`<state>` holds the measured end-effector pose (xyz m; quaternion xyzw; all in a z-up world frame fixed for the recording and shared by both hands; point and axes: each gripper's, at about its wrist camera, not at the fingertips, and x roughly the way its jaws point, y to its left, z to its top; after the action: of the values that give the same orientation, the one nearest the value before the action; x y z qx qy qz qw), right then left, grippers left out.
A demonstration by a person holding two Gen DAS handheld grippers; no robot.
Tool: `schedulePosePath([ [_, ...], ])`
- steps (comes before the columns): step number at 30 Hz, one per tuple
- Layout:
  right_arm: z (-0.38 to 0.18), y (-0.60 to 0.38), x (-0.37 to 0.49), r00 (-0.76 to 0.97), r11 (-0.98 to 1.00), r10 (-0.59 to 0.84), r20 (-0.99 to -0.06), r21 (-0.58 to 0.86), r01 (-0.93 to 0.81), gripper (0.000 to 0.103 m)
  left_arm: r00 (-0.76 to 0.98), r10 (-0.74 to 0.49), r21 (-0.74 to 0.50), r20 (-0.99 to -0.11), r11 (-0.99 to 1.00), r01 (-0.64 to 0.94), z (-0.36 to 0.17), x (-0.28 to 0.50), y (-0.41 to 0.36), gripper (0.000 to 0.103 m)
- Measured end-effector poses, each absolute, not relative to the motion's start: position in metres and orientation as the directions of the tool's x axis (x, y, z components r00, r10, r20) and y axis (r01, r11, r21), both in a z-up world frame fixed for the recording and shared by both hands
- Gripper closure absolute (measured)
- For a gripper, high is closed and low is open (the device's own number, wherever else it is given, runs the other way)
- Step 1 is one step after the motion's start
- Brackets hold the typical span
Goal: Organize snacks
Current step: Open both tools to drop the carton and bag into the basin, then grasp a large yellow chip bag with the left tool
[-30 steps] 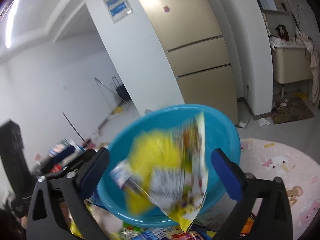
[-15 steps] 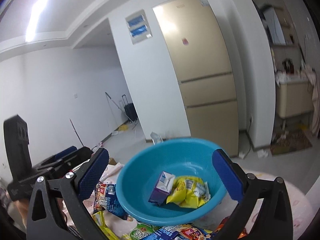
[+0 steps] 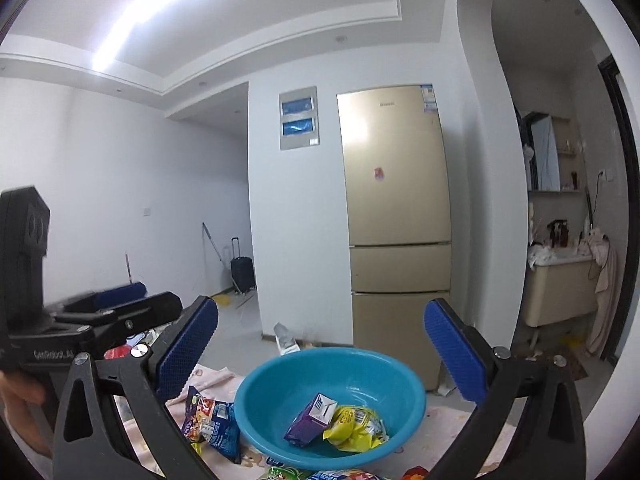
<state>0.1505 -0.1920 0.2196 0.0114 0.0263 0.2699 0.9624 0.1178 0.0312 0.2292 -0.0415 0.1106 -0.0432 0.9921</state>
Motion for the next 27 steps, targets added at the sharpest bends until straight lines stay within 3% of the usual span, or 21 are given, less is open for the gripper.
schedulePosePath([
  [6, 0.205, -0.203, 0.121, 0.839, 0.84, 0.542, -0.045, 0.009, -0.542, 0.0, 0.984, -0.047, -0.008, -0.173, 0.999, 0.047, 0.233, 0.064, 0.027, 0.0],
  [9, 0.191, -0.209, 0.106, 0.837, 0.837, 0.546, -0.034, -0.015, -0.547, 0.0, 0.975, -0.082, 0.006, -0.206, 0.996, 0.085, 0.211, 0.051, 0.028, 0.0],
  [14, 0.154, -0.218, 0.097, 0.823, 0.824, 0.566, -0.051, 0.002, -0.566, 0.0, 0.94, -0.111, -0.023, -0.322, 0.994, 0.11, 0.153, 0.059, 0.04, 0.0],
  [23, 0.073, -0.207, 0.12, 0.8, 0.824, 0.548, -0.243, -0.005, -0.566, 0.0, 0.851, -0.091, -0.104, -0.517, 0.994, 0.043, 0.051, 0.085, 0.089, 0.0],
  [27, 0.06, -0.205, 0.129, 0.755, 0.797, 0.59, -0.286, 0.056, -0.601, 0.0, 0.805, -0.054, -0.062, -0.591, 0.998, 0.022, 0.014, 0.098, 0.096, 0.0],
])
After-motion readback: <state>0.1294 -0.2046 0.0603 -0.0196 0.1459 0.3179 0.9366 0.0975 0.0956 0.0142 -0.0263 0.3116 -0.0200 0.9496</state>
